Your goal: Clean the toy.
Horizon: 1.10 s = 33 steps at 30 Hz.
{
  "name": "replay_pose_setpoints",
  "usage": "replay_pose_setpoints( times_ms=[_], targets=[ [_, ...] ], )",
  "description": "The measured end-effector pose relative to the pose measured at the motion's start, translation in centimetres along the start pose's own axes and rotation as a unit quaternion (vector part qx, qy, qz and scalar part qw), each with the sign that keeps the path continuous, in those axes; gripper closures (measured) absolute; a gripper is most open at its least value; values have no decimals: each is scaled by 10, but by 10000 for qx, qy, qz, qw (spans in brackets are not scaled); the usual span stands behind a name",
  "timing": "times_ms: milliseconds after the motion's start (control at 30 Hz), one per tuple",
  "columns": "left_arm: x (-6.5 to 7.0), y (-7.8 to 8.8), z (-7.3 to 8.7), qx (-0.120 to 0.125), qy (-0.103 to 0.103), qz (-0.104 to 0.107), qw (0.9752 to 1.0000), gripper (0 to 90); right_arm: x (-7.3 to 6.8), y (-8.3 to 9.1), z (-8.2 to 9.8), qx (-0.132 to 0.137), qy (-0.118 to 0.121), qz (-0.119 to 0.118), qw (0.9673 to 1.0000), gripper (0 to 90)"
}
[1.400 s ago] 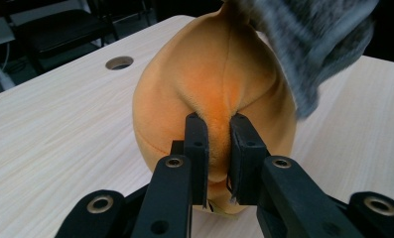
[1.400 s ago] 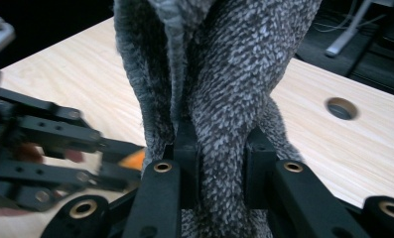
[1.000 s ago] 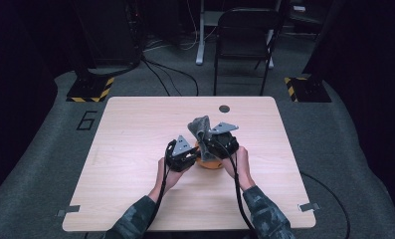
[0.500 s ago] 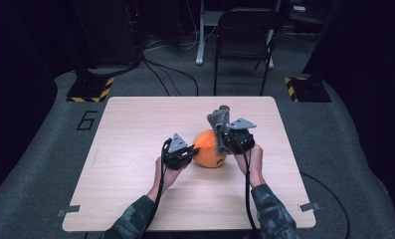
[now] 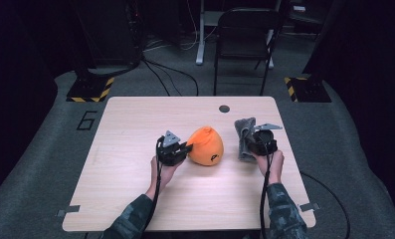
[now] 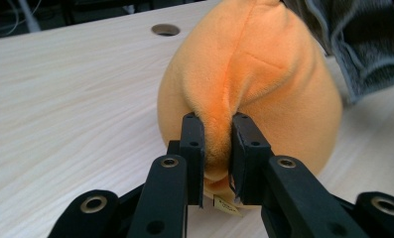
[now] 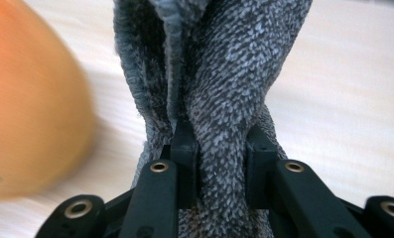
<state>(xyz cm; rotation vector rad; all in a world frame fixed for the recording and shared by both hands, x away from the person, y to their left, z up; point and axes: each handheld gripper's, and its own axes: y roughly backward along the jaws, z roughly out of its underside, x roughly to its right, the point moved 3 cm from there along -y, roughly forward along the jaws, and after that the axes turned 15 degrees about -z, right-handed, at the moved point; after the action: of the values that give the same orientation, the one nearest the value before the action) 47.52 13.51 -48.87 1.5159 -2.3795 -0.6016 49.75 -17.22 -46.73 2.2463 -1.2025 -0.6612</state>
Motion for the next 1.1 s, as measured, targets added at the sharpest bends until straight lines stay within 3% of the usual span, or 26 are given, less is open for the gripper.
replay_pose_setpoints(
  times_ms=[100,233,467,567,700,833,933,967,1100],
  targets=[
    [-9,-4,3,-97,258,-48,9996,764,14,-13,14,-226,-321,25,9992,710],
    [-17,-9,6,-203,514,-89,9984,756,23,-24,25,-411,-446,38,9982,692],
    [-23,-13,7,-245,720,-122,9970,730,26,-31,32,-495,-479,107,9976,608],
    [-24,-15,6,-227,657,-126,9975,686,27,-34,36,-582,-407,154,9974,495],
    [-28,-15,2,-194,440,-303,9984,534,25,-33,35,-546,-368,220,9976,366],
    [-30,-15,1,-221,367,-371,9984,407,27,-23,31,-441,-408,162,9981,196],
    [-32,-12,0,-244,304,-447,9982,317,26,-13,27,-314,-543,48,9980,141],
    [-34,-10,0,-273,266,-484,9981,252,26,-10,27,-305,-540,20,9981,134],
    [-39,-2,0,-230,351,-510,9978,169,24,2,27,-211,-444,-77,9988,91]
  ],
)
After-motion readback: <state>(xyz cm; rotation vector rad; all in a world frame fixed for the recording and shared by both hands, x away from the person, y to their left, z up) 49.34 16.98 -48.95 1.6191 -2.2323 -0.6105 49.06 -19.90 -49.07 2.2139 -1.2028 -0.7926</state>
